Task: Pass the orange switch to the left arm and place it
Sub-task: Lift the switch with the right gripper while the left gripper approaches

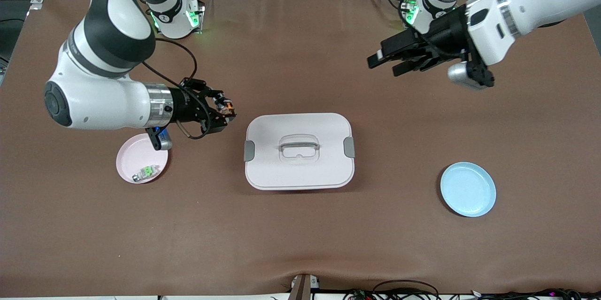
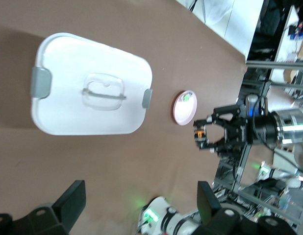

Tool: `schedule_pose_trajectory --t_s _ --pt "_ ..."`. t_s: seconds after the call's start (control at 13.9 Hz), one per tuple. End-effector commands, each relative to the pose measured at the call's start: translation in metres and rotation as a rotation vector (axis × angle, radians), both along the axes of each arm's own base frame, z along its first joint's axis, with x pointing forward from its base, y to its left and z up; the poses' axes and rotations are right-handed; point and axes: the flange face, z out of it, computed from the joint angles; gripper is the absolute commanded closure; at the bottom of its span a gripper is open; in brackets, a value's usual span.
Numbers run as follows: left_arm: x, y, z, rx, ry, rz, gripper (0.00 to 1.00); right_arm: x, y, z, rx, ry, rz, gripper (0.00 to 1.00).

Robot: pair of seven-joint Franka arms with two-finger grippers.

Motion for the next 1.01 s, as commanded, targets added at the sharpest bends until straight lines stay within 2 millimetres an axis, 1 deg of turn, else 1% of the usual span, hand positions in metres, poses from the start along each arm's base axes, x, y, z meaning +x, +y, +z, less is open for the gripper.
schedule_pose_trajectory --t_s 0.0,0.14,0.29,0.36,0.43,0.5,0.57,0.65,0.79,0.86,0.93 --pt "0.005 -0.022 -0.012 -0.044 0.019 0.059 0.0 -0.004 0.026 0.027 0.009 0.021 -0.054 1.0" --pt "0.008 -0.038 -0.017 -0.068 0.01 0.095 0.0 -0.008 0.043 0.039 0.007 0.024 -0.069 1.0" --pt "0.01 -0.054 -0.021 -0.097 -0.001 0.138 0.0 -0.01 0.059 0.046 0.003 0.023 -0.094 1.0" --pt "0.007 -0.063 -0.021 -0.106 -0.002 0.149 0.0 -0.012 0.07 0.049 0.002 0.018 -0.105 1.0" --pt "0.008 -0.072 -0.028 -0.114 0.005 0.157 0.0 -0.011 0.082 0.051 0.005 0.006 -0.131 1.0" --pt "0.007 -0.08 -0.03 -0.123 0.005 0.168 0.0 -0.012 0.093 0.052 0.001 0.013 -0.144 1.0" --pt "0.006 -0.087 -0.032 -0.134 0.004 0.19 0.0 -0.01 0.101 0.051 -0.003 0.015 -0.154 1.0" --pt "0.007 -0.096 -0.039 -0.143 0.012 0.203 0.0 -0.007 0.11 0.052 -0.004 0.02 -0.169 1.0" --pt "0.006 -0.114 -0.052 -0.158 0.005 0.216 0.0 -0.002 0.121 0.051 -0.007 0.027 -0.194 1.0" --pt "0.007 -0.116 -0.057 -0.155 0.009 0.211 0.0 -0.003 0.128 0.051 -0.007 0.027 -0.2 1.0" --pt "0.008 -0.118 -0.061 -0.15 0.011 0.208 0.0 -0.002 0.129 0.053 -0.002 0.025 -0.211 1.0"
